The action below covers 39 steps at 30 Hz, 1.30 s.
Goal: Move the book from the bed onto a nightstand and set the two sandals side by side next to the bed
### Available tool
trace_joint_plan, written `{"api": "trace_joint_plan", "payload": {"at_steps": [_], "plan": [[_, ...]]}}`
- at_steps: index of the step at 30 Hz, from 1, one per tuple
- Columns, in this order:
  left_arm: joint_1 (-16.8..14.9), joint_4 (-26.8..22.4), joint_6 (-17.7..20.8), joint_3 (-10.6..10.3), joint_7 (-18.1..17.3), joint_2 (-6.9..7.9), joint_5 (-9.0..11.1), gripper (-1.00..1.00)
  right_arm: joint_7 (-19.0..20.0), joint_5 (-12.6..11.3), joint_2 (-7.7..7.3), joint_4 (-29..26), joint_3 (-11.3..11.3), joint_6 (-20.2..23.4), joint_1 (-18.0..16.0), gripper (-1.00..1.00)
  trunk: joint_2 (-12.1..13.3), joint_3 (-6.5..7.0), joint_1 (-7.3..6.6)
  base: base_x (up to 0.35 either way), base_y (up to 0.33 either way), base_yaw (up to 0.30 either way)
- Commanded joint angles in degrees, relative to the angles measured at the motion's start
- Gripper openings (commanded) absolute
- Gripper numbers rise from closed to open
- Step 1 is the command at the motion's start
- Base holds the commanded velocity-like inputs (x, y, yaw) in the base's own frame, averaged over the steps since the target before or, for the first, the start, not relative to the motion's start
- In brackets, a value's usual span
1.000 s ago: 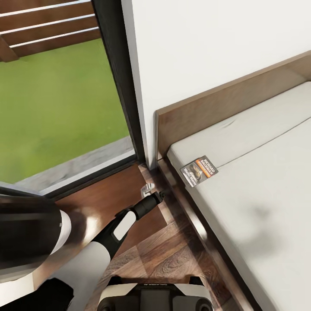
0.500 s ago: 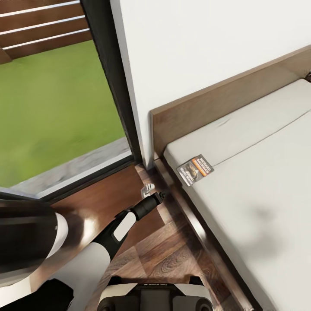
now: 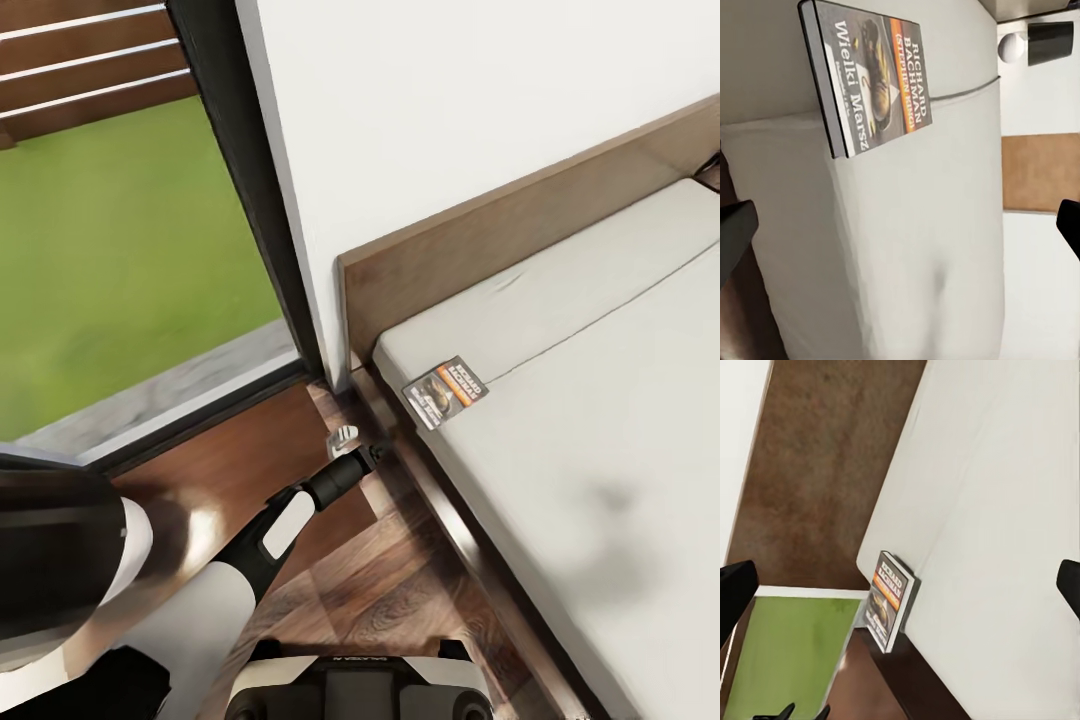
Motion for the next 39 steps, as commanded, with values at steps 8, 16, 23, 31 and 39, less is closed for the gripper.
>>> {"api": "trace_joint_plan", "payload": {"at_steps": [8,16,23,31,39], "plan": [[0.07,-0.16,0.58,0.01,-0.34,0.0,0.63,1.0,0.23,-0.12,-0.32,0.04,0.14,0.63,-0.09,1.0,-0.03,-0.03,0.01,0.0,0.0,-0.236],[0.12,-0.27,0.58,0.02,-0.37,0.0,0.8,1.0,-0.41,-0.12,-1.41,-0.72,0.02,-0.45,-0.09,1.0,-0.03,-0.03,0.01,0.0,0.0,-0.039],[0.18,-0.28,0.58,0.02,-0.38,0.0,0.86,1.0,-0.21,-0.12,-2.05,-0.1,0.12,-4.97,-0.09,1.0,-0.03,-0.03,0.01,0.0,0.0,-0.006],[0.19,-0.28,0.65,0.07,-0.38,0.0,0.99,1.0,-0.11,-0.12,-1.97,0.08,0.21,-5.78,-0.09,1.0,-0.03,-0.03,0.01,0.0,0.0,-0.231],[0.19,-0.34,0.67,0.09,-0.46,0.0,1.0,1.0,-0.03,-0.12,-1.96,0.11,0.21,-5.82,-0.09,1.0,-0.03,0.02,0.01,0.0,0.0,-0.23]]}}
